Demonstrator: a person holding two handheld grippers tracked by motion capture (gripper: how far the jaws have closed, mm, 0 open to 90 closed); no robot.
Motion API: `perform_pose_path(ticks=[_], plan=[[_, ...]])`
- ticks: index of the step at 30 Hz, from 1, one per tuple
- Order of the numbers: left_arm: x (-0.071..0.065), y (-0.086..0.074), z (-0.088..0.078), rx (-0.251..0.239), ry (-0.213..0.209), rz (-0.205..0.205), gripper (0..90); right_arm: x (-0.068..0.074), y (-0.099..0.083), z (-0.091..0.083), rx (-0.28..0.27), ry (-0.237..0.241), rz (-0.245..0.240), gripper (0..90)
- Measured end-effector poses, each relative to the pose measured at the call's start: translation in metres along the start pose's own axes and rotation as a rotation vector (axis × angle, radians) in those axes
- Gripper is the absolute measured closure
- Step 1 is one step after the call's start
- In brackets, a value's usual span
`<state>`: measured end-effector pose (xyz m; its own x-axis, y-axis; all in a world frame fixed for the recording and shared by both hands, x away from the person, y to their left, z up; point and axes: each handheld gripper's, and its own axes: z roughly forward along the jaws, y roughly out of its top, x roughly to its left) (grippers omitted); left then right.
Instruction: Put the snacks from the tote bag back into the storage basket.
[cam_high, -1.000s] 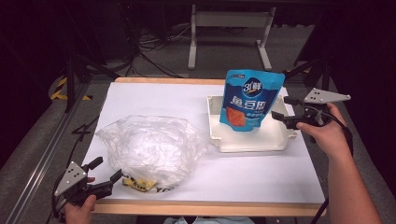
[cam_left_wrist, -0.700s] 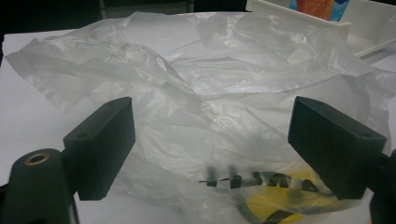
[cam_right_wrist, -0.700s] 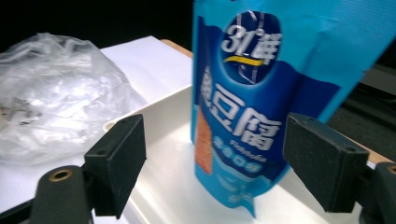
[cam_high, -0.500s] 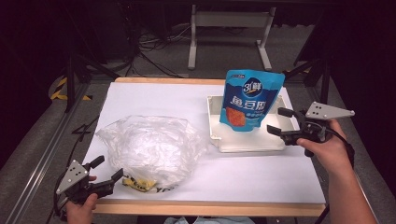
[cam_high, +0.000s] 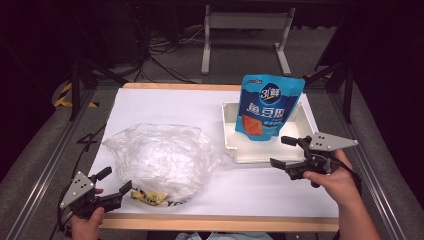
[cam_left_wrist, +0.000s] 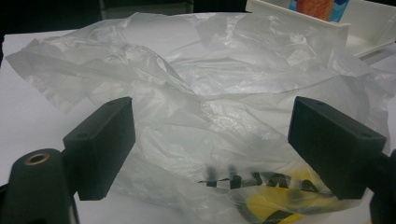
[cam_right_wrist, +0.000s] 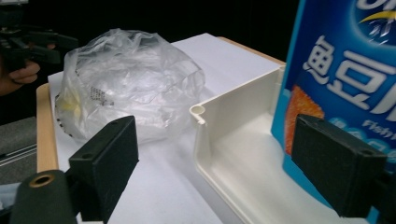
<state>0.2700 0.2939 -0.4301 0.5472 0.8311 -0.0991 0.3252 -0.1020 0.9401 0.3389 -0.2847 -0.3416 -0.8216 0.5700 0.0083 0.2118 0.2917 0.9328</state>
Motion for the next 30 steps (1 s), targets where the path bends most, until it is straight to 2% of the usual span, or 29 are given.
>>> perform_pose_path(ticks=[4,6,10,14,15,19,24,30], plan=[[0.0,0.0,0.0,0.008,-0.001,-0.001,15.6,0.008,-0.011,0.01,0.003,0.021,-0.021,14.4],[0.0,0.0,0.0,0.008,0.0,-0.001,15.7,0.011,-0.017,0.017,0.013,0.015,-0.052,14.4],[0.0,0.0,0.002,0.006,-0.006,0.002,15.7,0.014,-0.025,0.025,0.006,0.019,-0.072,14.4],[0.0,0.0,0.002,0.004,-0.009,0.003,15.7,0.014,-0.032,0.028,-0.013,0.012,-0.067,14.4],[0.0,0.0,0.001,0.005,-0.008,0.002,15.6,0.014,-0.038,0.031,-0.023,-0.006,-0.06,14.4],[0.0,0.0,0.001,0.002,-0.01,0.002,15.6,0.012,-0.047,0.034,-0.021,-0.024,-0.053,14.4],[0.001,0.001,0.0,0.004,-0.014,0.002,15.6,0.011,-0.055,0.037,-0.035,-0.015,-0.044,14.3],[0.001,0.001,0.0,0.0,-0.016,0.001,15.5,0.008,-0.067,0.044,-0.048,-0.012,-0.084,14.2]])
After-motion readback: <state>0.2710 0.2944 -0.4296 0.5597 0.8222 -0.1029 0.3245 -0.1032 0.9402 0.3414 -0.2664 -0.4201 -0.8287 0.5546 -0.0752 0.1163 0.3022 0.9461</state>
